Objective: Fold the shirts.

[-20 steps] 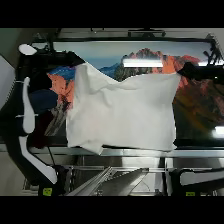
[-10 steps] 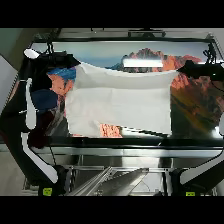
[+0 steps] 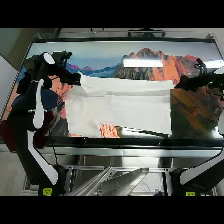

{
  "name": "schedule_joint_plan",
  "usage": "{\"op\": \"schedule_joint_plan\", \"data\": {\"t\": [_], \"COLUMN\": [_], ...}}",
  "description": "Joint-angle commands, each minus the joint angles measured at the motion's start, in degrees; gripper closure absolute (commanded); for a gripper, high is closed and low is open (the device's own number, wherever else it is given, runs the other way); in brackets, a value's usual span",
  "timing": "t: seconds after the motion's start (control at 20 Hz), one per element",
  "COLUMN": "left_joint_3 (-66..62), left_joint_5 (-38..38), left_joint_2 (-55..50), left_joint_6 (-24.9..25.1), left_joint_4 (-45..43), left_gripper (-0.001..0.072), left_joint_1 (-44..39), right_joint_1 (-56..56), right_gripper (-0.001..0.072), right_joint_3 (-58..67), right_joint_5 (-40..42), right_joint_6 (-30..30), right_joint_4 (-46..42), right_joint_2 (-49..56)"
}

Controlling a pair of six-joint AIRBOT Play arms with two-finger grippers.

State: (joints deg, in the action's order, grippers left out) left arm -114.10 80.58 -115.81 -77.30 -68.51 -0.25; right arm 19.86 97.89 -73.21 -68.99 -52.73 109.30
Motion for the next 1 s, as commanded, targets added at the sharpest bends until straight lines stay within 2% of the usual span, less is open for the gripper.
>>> {"op": "schedule_joint_plan", "data": {"t": [0.0,0.3,0.35,0.4,0.45,0.5,0.65,0.8,0.95], "left_joint_3": [0.0,0.0,0.0,-0.6,-1.8,-4.1,-3.9,8.5,26.4], "left_joint_5": [-0.4,1.2,1.9,3.2,4.8,6.7,7.3,9.0,7.1], "left_joint_2": [-1.9,-1.9,-1.9,-1.9,-1.9,-1.9,2.3,9.6,16.8], "left_joint_6": [-2.5,-2.9,-2.9,-2.9,-2.9,-3.4,-6.9,-7.0,-4.3], "left_joint_4": [-9.8,-11.4,-11.4,-11.5,-11.8,-13.6,-15.8,-15.3,-8.9], "left_gripper": [0.0697,0.0684,0.0594,0.0330,0.0108,-0.0003,-0.0002,0.0008,0.0008], "left_joint_1": [-2.8,-3.0,-3.0,-2.9,-2.8,-2.4,0.0,4.1,8.3], "right_joint_1": [-0.9,-2.1,-2.3,-2.2,-2.2,-1.9,-0.3,2.5,5.1], "right_gripper": [0.0694,0.0693,0.0690,0.0567,0.0392,0.0381,0.0384,0.0385,0.0385], "right_joint_3": [-1.4,-1.4,-1.4,-1.4,-1.2,-1.0,-1.1,-3.5,-16.6], "right_joint_5": [1.5,2.2,1.6,0.3,-1.3,-2.9,-7.1,-10.9,-11.2], "right_joint_6": [-0.1,-0.3,-0.4,-1.6,-2.1,-2.5,-4.9,-6.9,-5.8], "right_joint_4": [-3.0,-3.0,-3.0,-3.0,-3.2,-3.3,-6.0,-9.4,-9.5], "right_joint_2": [0.2,0.2,0.2,0.2,0.0,-0.3,-3.2,-6.4,-12.8]}}
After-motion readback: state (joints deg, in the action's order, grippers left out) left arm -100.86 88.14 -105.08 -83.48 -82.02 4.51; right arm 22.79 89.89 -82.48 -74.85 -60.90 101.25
